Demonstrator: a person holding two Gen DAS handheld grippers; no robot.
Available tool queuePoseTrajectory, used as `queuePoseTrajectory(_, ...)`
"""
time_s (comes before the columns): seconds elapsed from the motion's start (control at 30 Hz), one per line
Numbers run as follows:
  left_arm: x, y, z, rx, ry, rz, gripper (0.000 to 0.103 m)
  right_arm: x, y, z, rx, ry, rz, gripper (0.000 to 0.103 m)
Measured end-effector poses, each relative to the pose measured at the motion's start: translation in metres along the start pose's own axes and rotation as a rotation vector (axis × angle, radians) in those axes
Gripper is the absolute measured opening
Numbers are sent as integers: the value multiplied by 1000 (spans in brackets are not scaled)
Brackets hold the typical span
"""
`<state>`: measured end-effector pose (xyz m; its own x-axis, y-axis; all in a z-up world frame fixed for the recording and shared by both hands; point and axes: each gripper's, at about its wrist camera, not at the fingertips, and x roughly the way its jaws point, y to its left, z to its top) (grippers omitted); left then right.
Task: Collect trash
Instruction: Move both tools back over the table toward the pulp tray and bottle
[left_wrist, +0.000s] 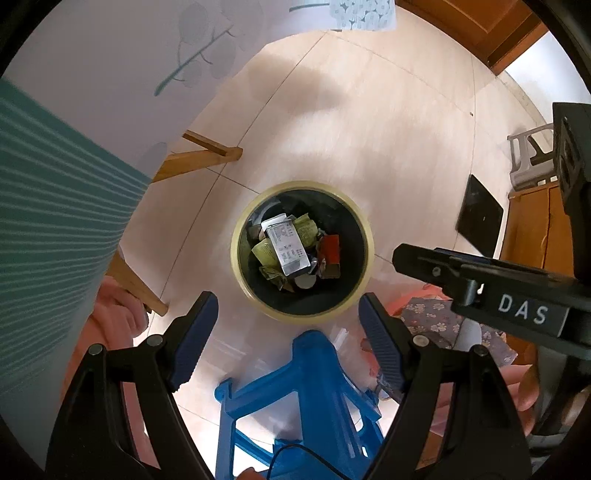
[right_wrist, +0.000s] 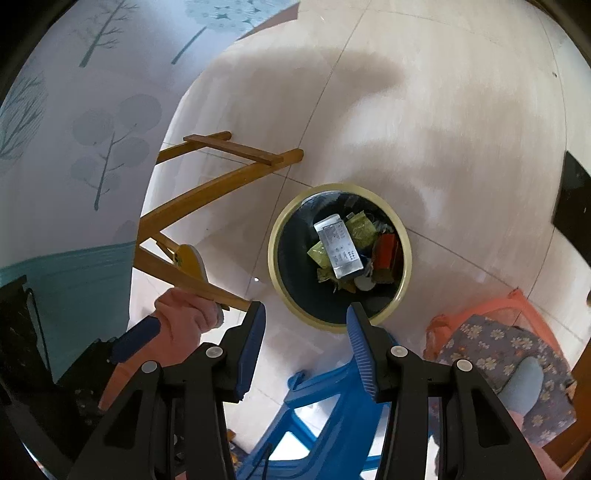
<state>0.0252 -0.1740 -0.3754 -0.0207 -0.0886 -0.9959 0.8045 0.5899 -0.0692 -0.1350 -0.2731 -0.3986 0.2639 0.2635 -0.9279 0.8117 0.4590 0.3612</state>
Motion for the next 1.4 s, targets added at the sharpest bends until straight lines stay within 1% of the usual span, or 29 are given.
queuePoseTrajectory(0.4, -36, 5, -16, -28, -28, -6, 76, -20, 15, -24, -72, -39, -45, 47)
queuePoseTrajectory(0.67, -70, 10, -31, -41, -40, -18, 76, -52, 24, -43, -105, -80, -76, 47)
queuePoseTrajectory(0.8, -101, 16, -38, -37, -60, -35, 76, -72, 38, -54, -134, -88, -80, 47)
queuePoseTrajectory(0.9, -136, 23, -45, -31, -96, -55, 76, -87, 54, -63, -171, -97, -96, 47)
queuePoseTrajectory(1.0, -172, 37, -52, -36, -133, -70, 76, -102, 78, -70, -221, -104, -92, 47)
queuePoseTrajectory(1.1, -196, 54, -56, -57, -148, -84, 76, -119, 105, -70, -268, -119, -78, 47)
queuePoseTrajectory(1.2, -221, 84, -59, -97, -164, -95, 76, -142, 141, -63, -321, -149, -55, 47)
queuePoseTrajectory(1.3, -240, 115, -59, -136, -173, -119, 76, -165, 184, -51, -388, -185, -38, 47)
queuePoseTrajectory(1.4, -266, 153, -54, -172, -207, -110, 76, -187, 236, -34, -468, -216, -17, 47)
